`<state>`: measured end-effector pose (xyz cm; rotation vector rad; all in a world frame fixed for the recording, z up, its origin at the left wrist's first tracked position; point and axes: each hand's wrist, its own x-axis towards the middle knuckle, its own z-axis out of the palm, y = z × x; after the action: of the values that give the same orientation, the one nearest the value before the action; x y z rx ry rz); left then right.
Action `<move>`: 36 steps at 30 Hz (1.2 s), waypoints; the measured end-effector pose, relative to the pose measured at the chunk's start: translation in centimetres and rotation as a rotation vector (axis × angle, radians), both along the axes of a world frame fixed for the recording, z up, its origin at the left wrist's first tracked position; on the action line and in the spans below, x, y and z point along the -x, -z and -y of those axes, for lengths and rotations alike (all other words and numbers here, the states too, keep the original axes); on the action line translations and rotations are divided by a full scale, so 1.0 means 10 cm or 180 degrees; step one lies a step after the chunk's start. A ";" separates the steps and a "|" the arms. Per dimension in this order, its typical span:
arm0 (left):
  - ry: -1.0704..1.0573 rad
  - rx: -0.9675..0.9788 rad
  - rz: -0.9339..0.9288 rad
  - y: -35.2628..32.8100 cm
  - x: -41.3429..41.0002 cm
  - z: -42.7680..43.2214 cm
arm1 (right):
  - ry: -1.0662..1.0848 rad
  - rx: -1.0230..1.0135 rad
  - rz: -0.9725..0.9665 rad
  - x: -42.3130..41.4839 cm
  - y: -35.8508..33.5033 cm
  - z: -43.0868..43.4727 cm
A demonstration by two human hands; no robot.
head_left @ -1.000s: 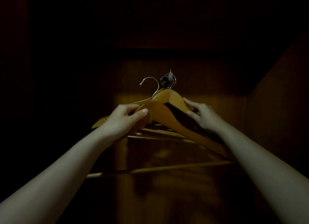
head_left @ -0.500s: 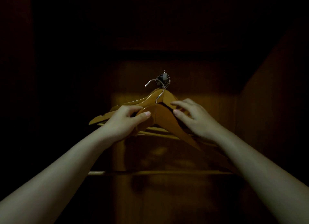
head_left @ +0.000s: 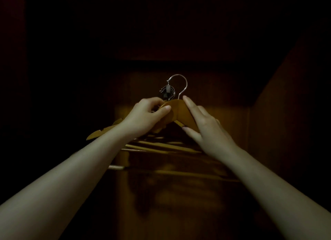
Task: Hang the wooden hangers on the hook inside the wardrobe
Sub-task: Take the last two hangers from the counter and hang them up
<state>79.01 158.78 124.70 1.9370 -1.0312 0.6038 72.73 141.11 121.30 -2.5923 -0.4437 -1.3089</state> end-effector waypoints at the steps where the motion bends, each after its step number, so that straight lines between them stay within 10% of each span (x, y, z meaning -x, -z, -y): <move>1: -0.0302 -0.0131 0.0331 -0.06 -0.05 0.03 | 0.0037 -0.0076 -0.0045 -0.06 -0.06 0.04; 8: -0.1548 -0.1273 0.1483 -0.41 -0.42 0.17 | 0.0153 -0.0310 -0.0405 -0.53 -0.41 0.23; 18: -0.1712 -0.1144 0.0918 -0.08 -0.75 0.06 | 0.0269 -0.0135 -0.0971 -0.91 -0.41 0.02; 36: -0.2321 -0.0744 0.0712 0.50 -0.95 0.29 | 0.0523 0.0293 -0.0169 -1.18 0.05 0.18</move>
<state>88.47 155.88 119.68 2.5010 -0.5057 1.1607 84.50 139.28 120.84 -2.7846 -0.2937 -1.2940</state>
